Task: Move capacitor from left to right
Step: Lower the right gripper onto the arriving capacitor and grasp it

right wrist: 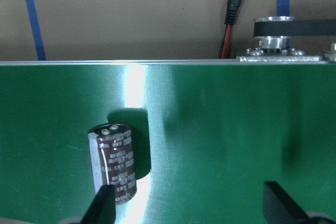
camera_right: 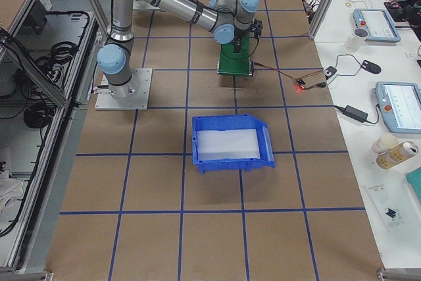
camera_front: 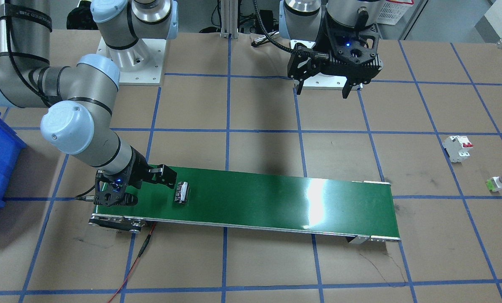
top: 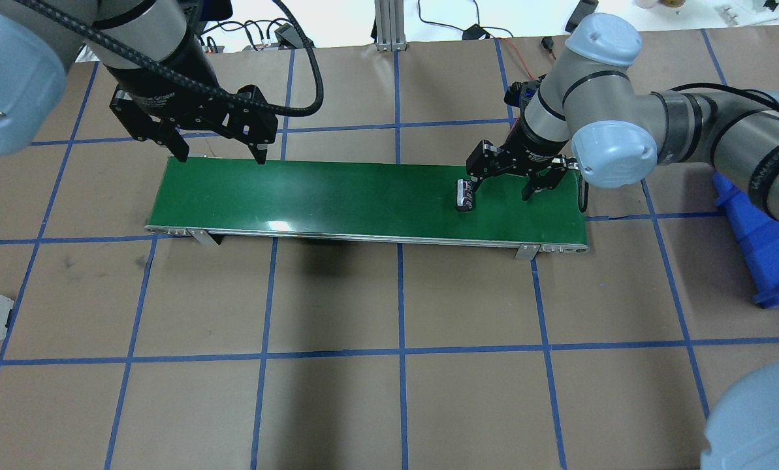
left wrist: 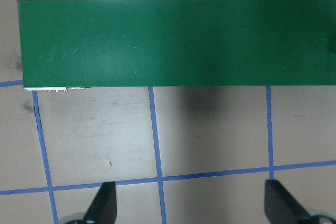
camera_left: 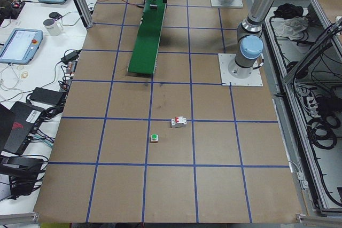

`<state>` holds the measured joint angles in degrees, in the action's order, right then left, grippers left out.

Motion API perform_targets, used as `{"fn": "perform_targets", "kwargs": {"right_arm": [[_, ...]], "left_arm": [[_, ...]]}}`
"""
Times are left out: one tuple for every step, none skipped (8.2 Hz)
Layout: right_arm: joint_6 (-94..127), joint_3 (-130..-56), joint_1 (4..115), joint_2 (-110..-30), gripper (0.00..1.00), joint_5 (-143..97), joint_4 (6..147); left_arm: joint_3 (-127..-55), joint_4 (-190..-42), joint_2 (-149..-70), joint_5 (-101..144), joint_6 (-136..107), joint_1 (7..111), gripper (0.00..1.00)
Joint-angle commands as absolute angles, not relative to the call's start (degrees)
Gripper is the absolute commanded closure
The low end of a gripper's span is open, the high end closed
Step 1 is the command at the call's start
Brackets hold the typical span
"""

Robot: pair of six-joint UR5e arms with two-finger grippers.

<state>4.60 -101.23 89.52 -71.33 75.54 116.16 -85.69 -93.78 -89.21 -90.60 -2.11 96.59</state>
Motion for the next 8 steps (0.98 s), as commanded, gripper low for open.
{"fn": "perform_targets", "kwargs": {"right_arm": [[5.8, -101.34, 89.65, -71.1, 0.01, 77.25, 116.19], [5.71, -101.42, 89.74, -70.58, 0.04, 77.34, 116.1], [5.71, -101.43, 89.74, -70.4, 0.06, 78.13, 116.1], [5.63, -101.43, 89.74, -70.31, 0.14, 79.44, 116.1], [5.02, -101.43, 89.74, -70.05, 0.37, 82.5, 116.1], [4.84, -101.43, 89.65, -69.87, 0.65, 83.49, 115.93], [4.31, -101.16, 89.65, -69.87, 0.89, 83.93, 115.84], [4.05, -100.99, 89.56, -70.13, 1.0, 84.98, 115.84]], "left_arm": [[-85.69, -93.78, -89.21, -90.53, -2.2, 96.59, 0.0], [-85.69, -93.78, -89.21, -90.61, -2.11, 96.59, 0.0], [-85.69, -93.78, -89.21, -90.53, -2.11, 96.59, 0.0], [-85.69, -93.78, -89.21, -90.61, -2.11, 96.59, 0.0], [-85.69, -93.78, -89.21, -90.53, -2.11, 96.59, 0.0], [-85.69, -93.78, -89.21, -90.61, -2.11, 96.59, 0.0], [-85.69, -93.78, -89.21, -90.62, -2.11, 96.59, 0.0], [-85.69, -93.78, -89.21, -90.62, -2.11, 96.59, 0.0]]}}
